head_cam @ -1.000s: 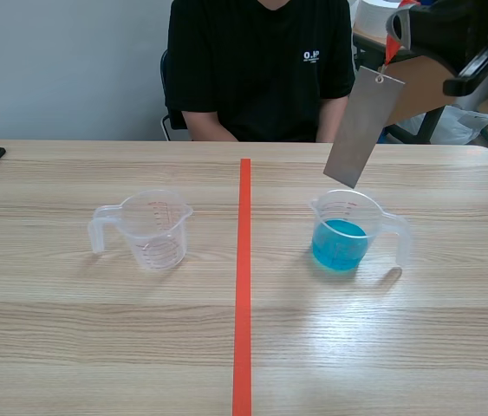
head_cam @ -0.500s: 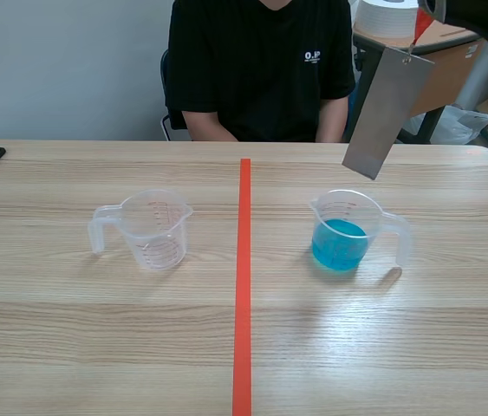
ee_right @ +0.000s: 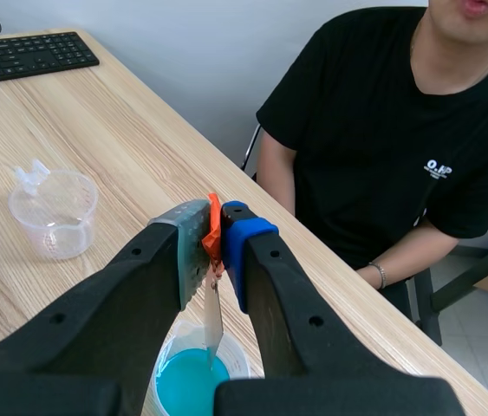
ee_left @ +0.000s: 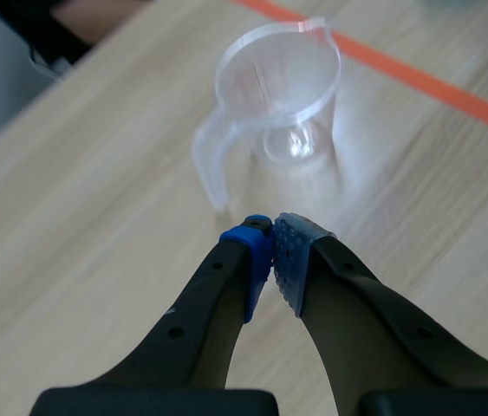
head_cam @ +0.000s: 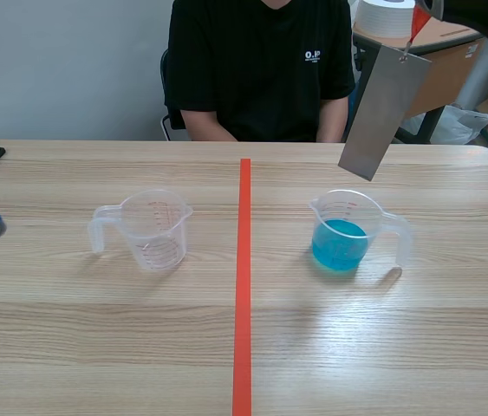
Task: Do the redox reaction experiment.
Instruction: 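Raise the plate and point at it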
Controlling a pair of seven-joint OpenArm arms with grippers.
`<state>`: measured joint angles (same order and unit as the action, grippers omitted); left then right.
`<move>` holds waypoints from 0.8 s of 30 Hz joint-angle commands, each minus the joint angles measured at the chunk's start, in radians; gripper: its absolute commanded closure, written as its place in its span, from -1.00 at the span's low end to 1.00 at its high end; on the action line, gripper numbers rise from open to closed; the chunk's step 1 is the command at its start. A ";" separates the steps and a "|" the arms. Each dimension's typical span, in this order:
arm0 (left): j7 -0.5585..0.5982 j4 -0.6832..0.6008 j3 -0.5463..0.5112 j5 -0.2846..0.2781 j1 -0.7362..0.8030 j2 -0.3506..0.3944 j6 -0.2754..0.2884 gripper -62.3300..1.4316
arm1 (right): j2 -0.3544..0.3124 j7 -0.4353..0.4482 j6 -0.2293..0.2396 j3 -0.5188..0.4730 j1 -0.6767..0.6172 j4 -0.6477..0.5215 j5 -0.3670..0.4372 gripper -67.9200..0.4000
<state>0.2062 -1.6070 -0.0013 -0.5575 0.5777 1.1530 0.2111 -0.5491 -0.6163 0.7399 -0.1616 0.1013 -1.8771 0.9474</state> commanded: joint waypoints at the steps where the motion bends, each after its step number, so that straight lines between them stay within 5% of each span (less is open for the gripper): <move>1: -0.002 -0.039 0.048 0.000 -0.058 -0.005 0.002 0.80 | -0.013 0.012 0.006 -0.008 0.009 -0.014 0.011 0.94; 5: -0.068 -0.079 0.200 0.008 -0.264 -0.019 0.002 0.80 | -0.013 0.012 0.006 -0.008 0.010 -0.014 0.011 0.94; 8: -0.114 -0.080 0.338 0.074 -0.427 -0.076 -0.004 0.80 | -0.013 0.012 0.006 -0.008 0.010 -0.014 0.011 0.94; 13: -0.184 -0.052 0.525 0.186 -0.645 -0.225 -0.007 0.80 | -0.013 0.012 0.006 -0.008 0.010 -0.014 0.011 0.94; 24: -0.259 0.135 0.742 0.385 -0.928 -0.566 -0.042 0.80 | -0.013 0.012 0.006 -0.008 0.010 -0.014 0.011 0.94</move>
<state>-0.0639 -1.4799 0.7410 -0.1692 -0.3424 0.5972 0.1822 -0.5491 -0.6159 0.7399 -0.1616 0.1013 -1.8771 0.9474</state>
